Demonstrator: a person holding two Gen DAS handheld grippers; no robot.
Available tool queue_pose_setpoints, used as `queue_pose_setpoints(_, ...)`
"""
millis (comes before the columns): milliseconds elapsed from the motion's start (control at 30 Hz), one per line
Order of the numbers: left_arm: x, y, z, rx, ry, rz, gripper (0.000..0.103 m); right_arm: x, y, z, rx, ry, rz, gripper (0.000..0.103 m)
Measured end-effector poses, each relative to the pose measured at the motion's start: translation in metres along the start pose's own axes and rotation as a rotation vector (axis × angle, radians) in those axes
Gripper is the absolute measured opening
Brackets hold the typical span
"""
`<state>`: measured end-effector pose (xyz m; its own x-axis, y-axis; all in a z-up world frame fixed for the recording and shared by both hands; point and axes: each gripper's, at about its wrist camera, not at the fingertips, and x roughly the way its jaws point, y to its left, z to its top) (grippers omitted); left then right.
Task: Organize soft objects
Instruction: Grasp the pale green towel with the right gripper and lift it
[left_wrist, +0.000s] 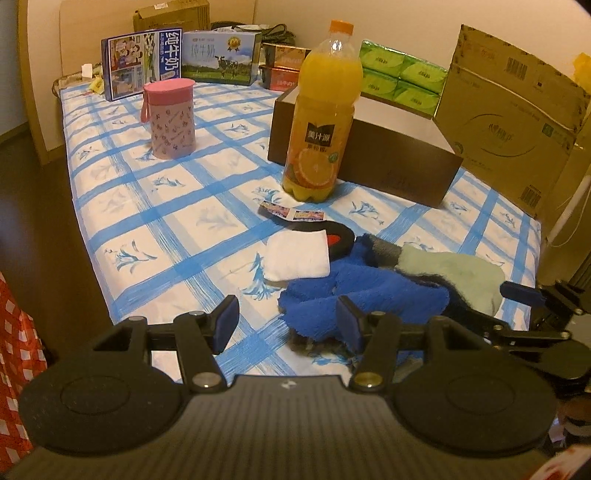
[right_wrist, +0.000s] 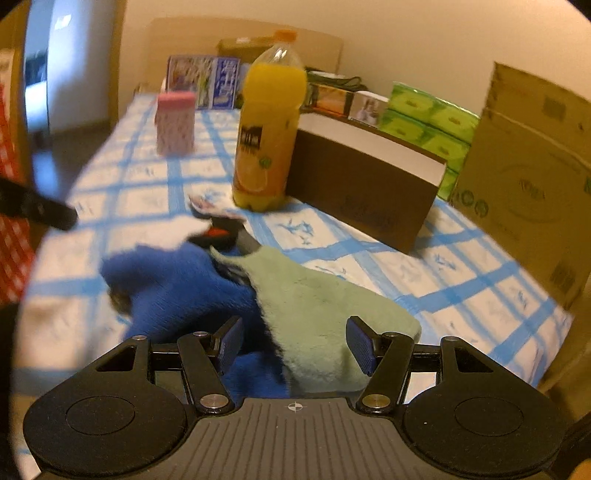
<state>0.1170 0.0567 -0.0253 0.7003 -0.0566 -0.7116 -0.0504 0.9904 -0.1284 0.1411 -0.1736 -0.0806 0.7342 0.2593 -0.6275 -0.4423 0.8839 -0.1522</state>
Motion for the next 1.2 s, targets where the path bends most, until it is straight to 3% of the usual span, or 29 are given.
queue_pose_setpoints(67, 0.004, 0.000, -0.001, 0.001, 0.007, 0.001, 0.054, 0.012, 0.000, -0.001, -0.028, 0.007, -0.017, 0.058)
queue_pose_setpoints(100, 0.006, -0.001, -0.001, 0.001, 0.011, 0.001, 0.054, 0.014, -0.003, -0.001, -0.023, 0.006, -0.011, 0.034)
queue_pose_setpoints(167, 0.008, -0.001, -0.001, 0.002, 0.015, 0.002, 0.054, 0.015, -0.016, 0.003, 0.034, -0.002, 0.046, 0.005)
queue_pose_setpoints(433, 0.018, 0.000, 0.002, -0.004, 0.019, 0.008, 0.054, -0.017, -0.098, 0.029, 0.379, -0.164, 0.059, 0.004)
queue_pose_setpoints(700, 0.027, -0.005, 0.003, 0.007, 0.030, 0.003, 0.054, -0.036, -0.151, 0.046, 0.628, -0.214, 0.213, 0.004)
queue_pose_setpoints(767, 0.028, -0.006, 0.003, 0.010, 0.032, 0.005, 0.054, -0.036, -0.151, 0.049, 0.621, -0.196, 0.236, 0.005)
queue_pose_setpoints(867, 0.029, -0.006, 0.004, 0.010, 0.032, 0.005, 0.054, -0.023, -0.136, 0.049, 0.540, -0.081, 0.185, 0.006)
queue_pose_setpoints(933, 0.030, -0.005, 0.004, 0.007, 0.035, 0.004, 0.054, -0.015, -0.128, 0.041, 0.505, -0.029, 0.139, 0.012)
queue_pose_setpoints(1000, 0.030, -0.005, 0.003, 0.007, 0.038, 0.004, 0.054, -0.010, -0.121, 0.030, 0.482, 0.002, 0.114, 0.034)
queue_pose_setpoints(1067, 0.031, -0.004, 0.003, 0.007, 0.042, 0.006, 0.054, -0.008, -0.119, 0.019, 0.481, 0.025, 0.095, 0.044)
queue_pose_setpoints(1200, 0.035, 0.000, 0.003, 0.002, 0.048, 0.015, 0.054, -0.012, -0.119, 0.012, 0.463, 0.021, 0.078, 0.044)
